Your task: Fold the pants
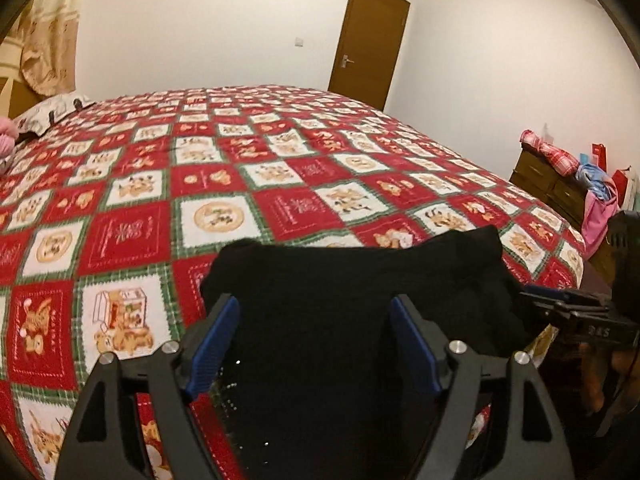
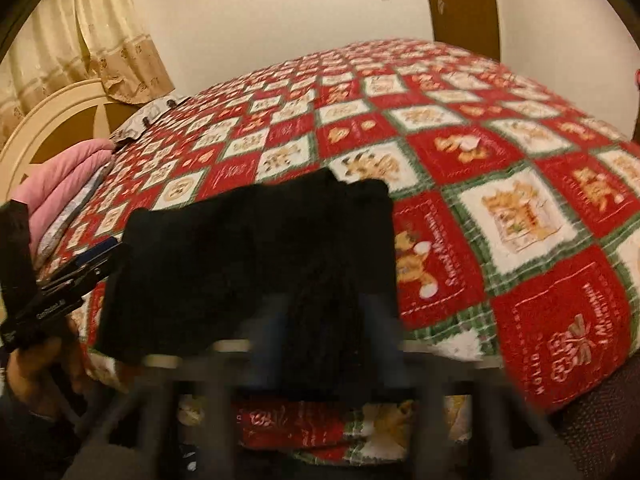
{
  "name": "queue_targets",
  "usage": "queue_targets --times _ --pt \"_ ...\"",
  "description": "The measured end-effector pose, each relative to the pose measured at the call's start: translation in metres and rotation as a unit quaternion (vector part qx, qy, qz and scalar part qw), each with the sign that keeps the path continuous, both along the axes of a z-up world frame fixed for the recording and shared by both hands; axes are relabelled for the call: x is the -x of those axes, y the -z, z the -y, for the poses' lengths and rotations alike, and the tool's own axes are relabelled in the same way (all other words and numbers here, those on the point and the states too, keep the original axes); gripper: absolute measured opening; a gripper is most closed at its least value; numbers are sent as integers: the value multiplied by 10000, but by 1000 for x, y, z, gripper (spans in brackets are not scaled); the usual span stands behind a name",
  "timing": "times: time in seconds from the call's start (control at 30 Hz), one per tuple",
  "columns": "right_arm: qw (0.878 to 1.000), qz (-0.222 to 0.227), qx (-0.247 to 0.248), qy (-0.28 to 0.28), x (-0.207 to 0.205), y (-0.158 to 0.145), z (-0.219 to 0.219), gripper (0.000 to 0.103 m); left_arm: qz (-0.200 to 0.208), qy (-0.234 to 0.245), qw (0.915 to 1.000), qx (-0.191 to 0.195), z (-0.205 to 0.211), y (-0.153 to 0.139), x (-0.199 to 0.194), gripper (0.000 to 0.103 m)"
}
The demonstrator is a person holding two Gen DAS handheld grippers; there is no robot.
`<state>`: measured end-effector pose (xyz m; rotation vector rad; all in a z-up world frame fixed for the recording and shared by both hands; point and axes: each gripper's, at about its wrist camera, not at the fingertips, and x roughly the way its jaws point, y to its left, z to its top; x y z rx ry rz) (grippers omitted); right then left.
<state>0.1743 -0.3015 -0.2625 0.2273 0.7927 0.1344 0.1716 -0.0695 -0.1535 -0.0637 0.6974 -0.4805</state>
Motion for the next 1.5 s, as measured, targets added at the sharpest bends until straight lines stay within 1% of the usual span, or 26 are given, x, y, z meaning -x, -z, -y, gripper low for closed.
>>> queue_targets --times 0.07,0.2,0.3,0.4,0.43,0.47,0.53,0.7,0.8,0.87,0.93,1.17,1.23,1.27,1.33,1.4,1.47,1.5 --pt "10000 16 -43 -72 0 0 2 16 -21 -12 10000 40 -1 1 0 81" --pt "9998 177 -56 -50 5 -12 7 14 15 20 10000 7 0 1 0 81" --pt "9993 328 136 86 9 -21 12 14 -5 11 10000 -31 1 4 0 83" --pt "9999 4 149 71 0 -8 16 14 -33 3 10000 -61 2 7 -1 83" --pt "9998 -103 137 111 -4 0 18 14 -41 6 9999 -107 2 9 -2 85" --pt "9998 -131 120 112 -5 3 19 14 -65 13 9998 -189 4 13 -2 89" --pt "9999 -123 30 93 -5 1 22 14 -91 8 9996 -264 5 17 -3 92" --pt "9999 -133 17 95 -6 3 23 15 -187 -21 9996 -197 1 25 -4 95" --pt "9998 -137 -6 110 -7 3 26 15 -195 -36 9996 -224 0 25 -5 97" --pt "9998 -134 -6 121 -7 3 25 18 -218 -51 9996 -192 -2 26 -5 97" --pt "9998 -82 103 161 -6 1 25 24 -201 -108 9996 -174 -6 25 -4 97" --pt "9984 167 447 290 0 -10 19 25 -42 -473 9988 -111 -27 17 -6 97" --pt "9962 411 634 439 5 -19 18 26 -49 -546 9984 -107 -30 17 -10 97" --pt "9945 630 687 473 10 -27 16 26 -38 -584 9982 -105 -32 17 -12 97" --pt "9941 906 519 283 18 -37 11 26 -9 -637 9979 -102 -34 15 -15 97" --pt "9940 1028 379 -72 22 -42 0 29 14 -654 9978 -125 -34 13 -17 97" --pt "9943 909 353 -439 20 -37 -13 43 43 -649 9978 -151 -32 12 -19 97" --pt "9945 800 372 -565 18 -31 -19 43 47 -635 9978 -193 -31 12 -21 97"
